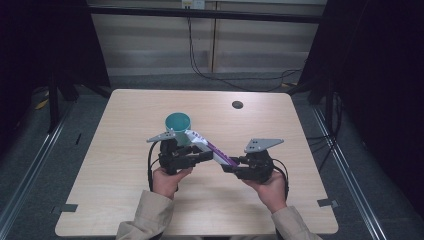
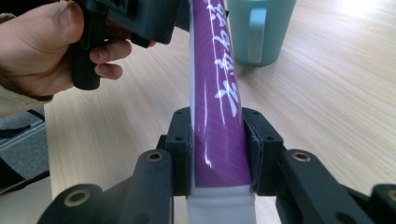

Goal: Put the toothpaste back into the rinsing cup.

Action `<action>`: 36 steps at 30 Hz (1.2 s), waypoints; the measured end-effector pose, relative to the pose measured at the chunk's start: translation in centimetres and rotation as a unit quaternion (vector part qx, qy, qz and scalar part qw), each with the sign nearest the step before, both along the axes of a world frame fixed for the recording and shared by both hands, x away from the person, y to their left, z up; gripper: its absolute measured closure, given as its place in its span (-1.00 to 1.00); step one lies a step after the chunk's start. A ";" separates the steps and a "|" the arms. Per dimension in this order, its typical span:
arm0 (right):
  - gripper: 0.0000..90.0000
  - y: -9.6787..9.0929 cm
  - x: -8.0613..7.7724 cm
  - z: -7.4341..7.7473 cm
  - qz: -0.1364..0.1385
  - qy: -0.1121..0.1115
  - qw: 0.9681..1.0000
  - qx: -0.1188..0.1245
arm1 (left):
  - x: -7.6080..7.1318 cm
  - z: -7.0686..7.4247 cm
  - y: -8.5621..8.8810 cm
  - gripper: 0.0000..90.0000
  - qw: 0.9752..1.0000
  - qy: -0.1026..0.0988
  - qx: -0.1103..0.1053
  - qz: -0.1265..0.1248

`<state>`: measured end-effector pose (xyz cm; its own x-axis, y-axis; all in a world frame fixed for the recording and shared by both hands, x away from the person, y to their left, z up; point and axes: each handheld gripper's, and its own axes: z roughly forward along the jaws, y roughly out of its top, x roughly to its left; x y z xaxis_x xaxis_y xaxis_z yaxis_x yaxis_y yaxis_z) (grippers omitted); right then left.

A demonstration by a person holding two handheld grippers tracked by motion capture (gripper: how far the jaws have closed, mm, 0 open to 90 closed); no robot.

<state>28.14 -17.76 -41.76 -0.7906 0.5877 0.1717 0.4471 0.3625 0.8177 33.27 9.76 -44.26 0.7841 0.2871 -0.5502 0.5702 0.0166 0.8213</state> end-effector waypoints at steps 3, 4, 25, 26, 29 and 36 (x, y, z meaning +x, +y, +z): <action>0.48 0.3 0.0 -0.1 -0.003 0.003 1.000 0.001 | 0.0 0.0 0.1 -0.07 1.000 0.005 -0.005 0.006; 0.48 0.3 0.0 -0.1 -0.003 0.003 1.000 0.001 | 0.0 0.0 0.1 -0.07 1.000 0.004 -0.005 0.007; 0.49 2.8 -0.7 -0.3 0.006 0.005 1.000 -0.008 | 0.3 0.6 0.1 0.03 0.999 0.017 -0.023 0.018; 0.49 2.8 -0.7 -0.3 0.006 0.005 1.000 -0.008 | 0.2 0.6 0.1 0.03 0.999 0.017 -0.022 0.020; 0.49 2.8 -0.8 -0.3 -0.004 -0.007 1.000 -0.010 | 0.2 0.6 0.1 0.02 0.999 0.015 -0.023 0.022; 0.50 2.5 -0.9 -0.2 -0.024 -0.021 0.999 -0.008 | 0.2 0.8 0.2 -0.03 0.999 0.013 -0.020 0.025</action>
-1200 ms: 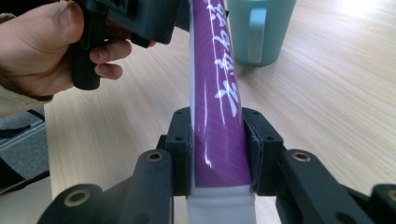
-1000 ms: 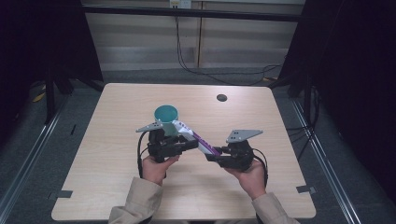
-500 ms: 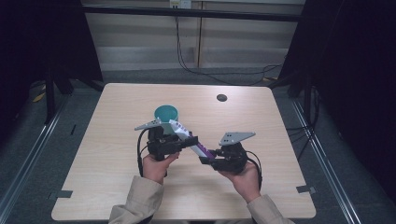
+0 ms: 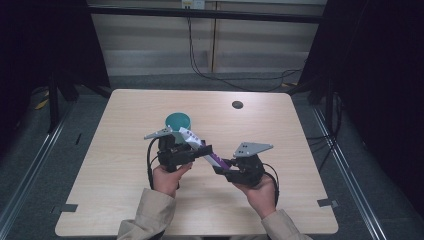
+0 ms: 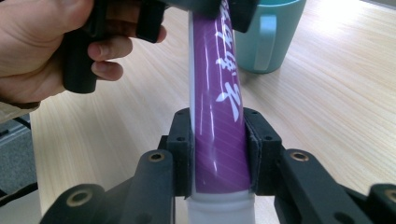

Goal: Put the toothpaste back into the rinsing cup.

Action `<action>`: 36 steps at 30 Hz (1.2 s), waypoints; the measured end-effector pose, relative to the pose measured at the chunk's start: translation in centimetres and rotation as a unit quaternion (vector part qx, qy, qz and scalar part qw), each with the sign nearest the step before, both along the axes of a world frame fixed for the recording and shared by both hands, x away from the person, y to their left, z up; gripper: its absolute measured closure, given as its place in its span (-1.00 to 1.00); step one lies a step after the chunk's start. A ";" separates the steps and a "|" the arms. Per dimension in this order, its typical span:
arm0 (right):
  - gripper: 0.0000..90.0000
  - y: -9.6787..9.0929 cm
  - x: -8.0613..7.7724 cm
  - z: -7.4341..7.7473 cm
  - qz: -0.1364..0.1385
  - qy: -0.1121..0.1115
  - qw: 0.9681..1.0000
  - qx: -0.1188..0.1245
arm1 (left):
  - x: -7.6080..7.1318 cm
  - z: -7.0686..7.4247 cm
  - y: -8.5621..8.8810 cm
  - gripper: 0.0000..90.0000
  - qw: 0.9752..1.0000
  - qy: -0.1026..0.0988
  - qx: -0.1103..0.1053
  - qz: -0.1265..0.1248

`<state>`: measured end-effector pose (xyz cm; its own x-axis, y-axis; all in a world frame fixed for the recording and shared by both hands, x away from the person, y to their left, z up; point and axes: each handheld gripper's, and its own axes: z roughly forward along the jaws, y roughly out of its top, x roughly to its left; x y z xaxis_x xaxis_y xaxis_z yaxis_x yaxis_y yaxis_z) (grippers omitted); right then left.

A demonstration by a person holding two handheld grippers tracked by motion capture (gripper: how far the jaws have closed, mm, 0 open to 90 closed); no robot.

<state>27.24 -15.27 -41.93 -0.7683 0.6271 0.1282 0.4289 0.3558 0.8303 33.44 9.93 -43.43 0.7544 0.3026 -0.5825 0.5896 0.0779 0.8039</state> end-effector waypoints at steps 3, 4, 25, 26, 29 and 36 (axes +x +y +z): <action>0.51 -0.7 0.2 0.1 -0.001 0.000 1.000 -0.002 | 0.0 0.1 0.0 -0.03 1.000 0.002 0.007 -0.002; 0.51 -0.7 0.2 0.1 -0.001 0.000 1.000 -0.002 | 0.1 0.1 -0.1 -0.03 1.000 0.002 0.006 -0.002; 0.41 0.0 0.5 -0.7 0.014 0.039 0.998 0.042 | -0.1 1.0 0.6 0.69 0.999 -0.012 -0.022 -0.020; 0.39 0.0 0.5 -0.8 0.016 0.040 0.998 0.042 | -0.2 1.1 0.5 0.69 0.999 -0.018 -0.018 -0.022; 0.20 0.1 0.4 -0.9 0.011 0.032 0.999 0.033 | -0.3 1.6 0.5 0.72 0.999 -0.031 0.006 -0.011; -0.34 -1.2 0.2 -0.9 0.005 0.015 0.999 0.030 | -0.5 2.3 1.3 0.73 0.997 -0.051 0.055 0.015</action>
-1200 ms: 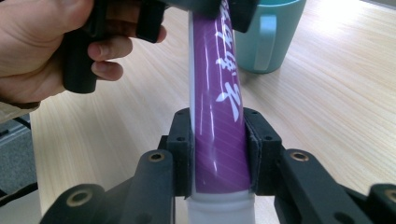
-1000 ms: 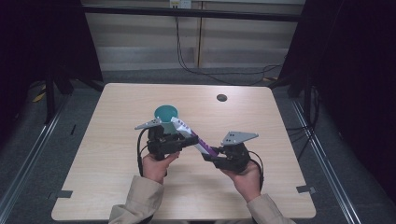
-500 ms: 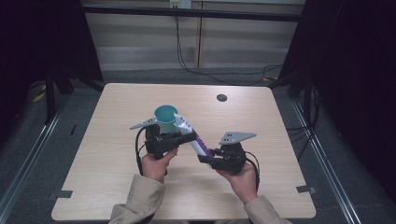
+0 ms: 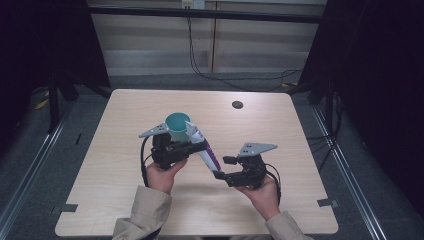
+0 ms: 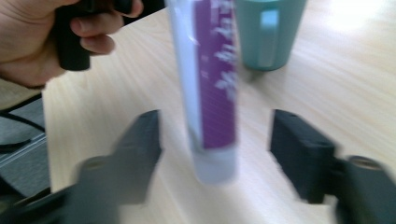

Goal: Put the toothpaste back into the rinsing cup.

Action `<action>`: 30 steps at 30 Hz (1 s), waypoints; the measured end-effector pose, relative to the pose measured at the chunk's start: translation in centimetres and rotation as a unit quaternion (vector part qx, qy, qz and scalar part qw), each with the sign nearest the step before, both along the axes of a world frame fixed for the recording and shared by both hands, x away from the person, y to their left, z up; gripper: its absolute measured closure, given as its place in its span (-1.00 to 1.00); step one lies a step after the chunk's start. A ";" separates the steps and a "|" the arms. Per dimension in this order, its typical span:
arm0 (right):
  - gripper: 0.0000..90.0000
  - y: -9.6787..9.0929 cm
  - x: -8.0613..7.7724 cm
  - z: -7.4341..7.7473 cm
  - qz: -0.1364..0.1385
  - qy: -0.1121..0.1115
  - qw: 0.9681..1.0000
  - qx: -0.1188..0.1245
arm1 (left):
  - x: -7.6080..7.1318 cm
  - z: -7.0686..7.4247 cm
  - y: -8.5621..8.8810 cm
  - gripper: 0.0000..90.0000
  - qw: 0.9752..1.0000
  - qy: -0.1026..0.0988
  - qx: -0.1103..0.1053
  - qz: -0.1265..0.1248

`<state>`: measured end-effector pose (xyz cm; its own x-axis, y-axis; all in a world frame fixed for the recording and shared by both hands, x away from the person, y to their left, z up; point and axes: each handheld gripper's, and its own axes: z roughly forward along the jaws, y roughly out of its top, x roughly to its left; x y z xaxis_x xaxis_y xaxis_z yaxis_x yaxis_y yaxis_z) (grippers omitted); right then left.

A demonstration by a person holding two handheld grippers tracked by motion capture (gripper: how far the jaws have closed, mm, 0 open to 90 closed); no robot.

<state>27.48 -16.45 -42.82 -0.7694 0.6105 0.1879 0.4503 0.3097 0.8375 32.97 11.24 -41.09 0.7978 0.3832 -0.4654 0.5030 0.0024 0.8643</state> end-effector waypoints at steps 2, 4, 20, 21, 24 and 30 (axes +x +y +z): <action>-0.38 -0.8 0.0 -0.2 -0.010 0.003 1.000 -0.003 | 0.0 0.3 0.3 0.73 1.000 -0.005 0.009 0.004; -0.49 -1.6 0.0 -0.5 -0.022 0.005 1.000 -0.012 | 0.0 0.8 0.5 0.73 1.000 -0.014 0.024 0.010; -0.70 -5.7 -0.9 -5.1 -0.104 0.018 0.986 -0.125 | 0.0 3.0 1.8 0.73 0.992 -0.046 0.113 0.031; -0.70 -5.9 -1.1 -5.5 -0.107 0.020 0.985 -0.136 | 0.1 3.3 1.9 0.73 0.992 -0.047 0.116 0.033; -0.70 -6.2 -1.4 -6.0 -0.109 0.018 0.984 -0.142 | 0.1 3.5 2.1 0.73 0.991 -0.048 0.120 0.033; -0.70 -6.4 -1.7 -6.8 -0.113 0.023 0.981 -0.155 | 0.2 4.2 2.5 0.73 0.988 -0.047 0.143 0.037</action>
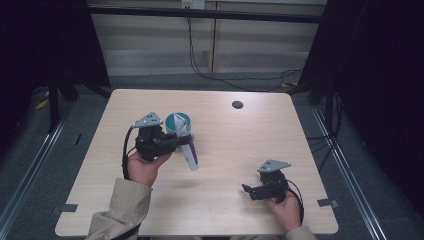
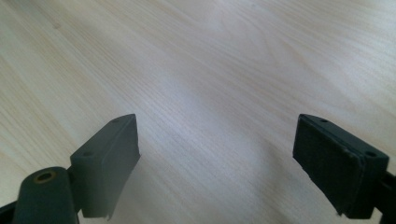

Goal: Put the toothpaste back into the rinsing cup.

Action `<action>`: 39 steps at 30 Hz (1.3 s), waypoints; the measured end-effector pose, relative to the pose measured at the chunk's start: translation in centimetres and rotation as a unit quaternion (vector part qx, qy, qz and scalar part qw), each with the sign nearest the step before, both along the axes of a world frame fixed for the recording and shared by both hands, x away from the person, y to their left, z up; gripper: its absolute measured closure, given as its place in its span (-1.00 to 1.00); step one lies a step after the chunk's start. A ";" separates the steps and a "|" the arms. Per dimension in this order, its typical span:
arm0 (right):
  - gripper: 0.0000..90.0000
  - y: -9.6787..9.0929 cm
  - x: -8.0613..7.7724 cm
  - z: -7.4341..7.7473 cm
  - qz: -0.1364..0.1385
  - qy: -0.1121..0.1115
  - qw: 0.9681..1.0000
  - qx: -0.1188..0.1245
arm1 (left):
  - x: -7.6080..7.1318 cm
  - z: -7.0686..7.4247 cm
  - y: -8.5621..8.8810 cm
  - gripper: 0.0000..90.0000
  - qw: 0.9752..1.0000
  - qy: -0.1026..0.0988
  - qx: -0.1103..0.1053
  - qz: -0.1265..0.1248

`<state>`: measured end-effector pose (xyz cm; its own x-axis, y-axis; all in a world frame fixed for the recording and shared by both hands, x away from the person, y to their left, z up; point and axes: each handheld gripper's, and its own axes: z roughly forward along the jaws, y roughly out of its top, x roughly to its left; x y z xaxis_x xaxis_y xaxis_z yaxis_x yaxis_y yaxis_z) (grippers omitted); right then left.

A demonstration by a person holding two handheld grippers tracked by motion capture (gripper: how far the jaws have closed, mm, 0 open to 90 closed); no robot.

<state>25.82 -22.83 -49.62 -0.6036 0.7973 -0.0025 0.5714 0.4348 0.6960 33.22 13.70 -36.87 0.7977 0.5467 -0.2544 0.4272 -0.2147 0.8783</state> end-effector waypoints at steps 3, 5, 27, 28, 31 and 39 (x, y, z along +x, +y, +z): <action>-0.70 -0.2 -0.2 -0.4 0.000 -0.003 1.000 -0.006 | 0.1 0.4 0.4 0.73 1.000 -0.002 0.004 0.003; -0.69 -0.2 -0.2 -0.7 0.001 0.000 1.000 -0.009 | 0.2 0.6 0.6 0.73 1.000 -0.003 0.005 0.005; -0.70 -0.9 -0.4 -1.4 0.000 -0.007 1.000 0.020 | 1.3 3.9 1.2 0.73 0.999 -0.014 0.042 0.024; -0.70 -0.9 -0.4 -1.4 0.000 -0.007 1.000 0.020 | 1.4 4.1 1.2 0.73 0.999 -0.014 0.042 0.025; -0.70 -0.9 -0.4 -1.4 0.000 -0.008 1.000 0.020 | 1.9 4.5 1.3 0.73 0.999 -0.013 0.040 0.031; -0.70 -0.9 -0.4 -1.4 -0.001 -0.008 1.000 0.020 | 2.7 5.7 1.5 0.73 0.998 -0.019 0.037 0.043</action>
<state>25.42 -23.78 -51.05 -0.6024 0.7979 0.0200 0.5603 0.4049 0.7226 35.88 15.18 -31.21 0.7551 0.6302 -0.1810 0.4137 -0.2437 0.8772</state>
